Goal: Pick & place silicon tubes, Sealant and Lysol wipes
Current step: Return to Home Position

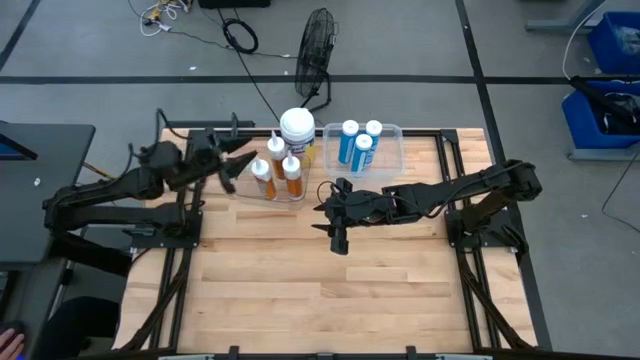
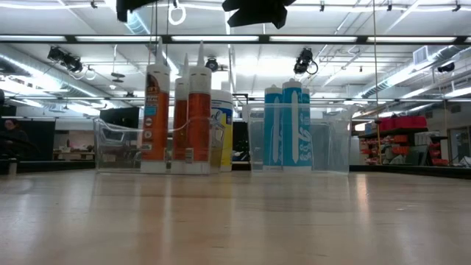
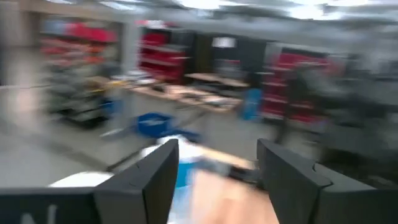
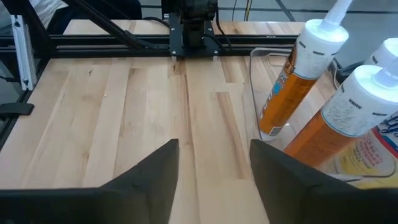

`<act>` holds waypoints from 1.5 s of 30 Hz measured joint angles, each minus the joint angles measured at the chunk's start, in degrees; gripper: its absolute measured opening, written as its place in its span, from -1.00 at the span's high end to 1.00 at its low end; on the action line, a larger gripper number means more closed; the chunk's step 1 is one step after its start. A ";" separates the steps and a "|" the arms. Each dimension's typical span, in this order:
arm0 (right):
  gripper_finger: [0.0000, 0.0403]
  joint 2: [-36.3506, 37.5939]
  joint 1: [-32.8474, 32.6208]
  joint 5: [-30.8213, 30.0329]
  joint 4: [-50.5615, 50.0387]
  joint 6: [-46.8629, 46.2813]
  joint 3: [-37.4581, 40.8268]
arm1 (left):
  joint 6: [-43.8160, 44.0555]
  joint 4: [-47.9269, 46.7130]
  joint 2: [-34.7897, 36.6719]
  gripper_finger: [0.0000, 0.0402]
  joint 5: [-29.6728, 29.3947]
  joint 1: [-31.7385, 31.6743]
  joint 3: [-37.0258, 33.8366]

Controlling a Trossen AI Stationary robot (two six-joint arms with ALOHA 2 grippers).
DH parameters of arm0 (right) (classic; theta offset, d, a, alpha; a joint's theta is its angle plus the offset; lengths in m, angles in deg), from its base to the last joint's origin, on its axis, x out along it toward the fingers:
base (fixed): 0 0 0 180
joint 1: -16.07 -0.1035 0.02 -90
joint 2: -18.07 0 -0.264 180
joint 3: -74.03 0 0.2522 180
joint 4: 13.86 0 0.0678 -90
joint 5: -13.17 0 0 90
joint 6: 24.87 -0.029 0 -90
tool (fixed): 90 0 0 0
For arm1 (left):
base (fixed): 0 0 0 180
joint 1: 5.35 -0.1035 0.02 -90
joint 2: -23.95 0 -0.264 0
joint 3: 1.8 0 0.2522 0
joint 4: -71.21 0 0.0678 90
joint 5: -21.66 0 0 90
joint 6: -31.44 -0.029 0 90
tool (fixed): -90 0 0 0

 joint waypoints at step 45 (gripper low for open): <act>1.00 62.47 -5.01 -6.50 21.59 8.50 57.86 | -7.37 4.78 20.33 0.99 3.71 21.21 -28.97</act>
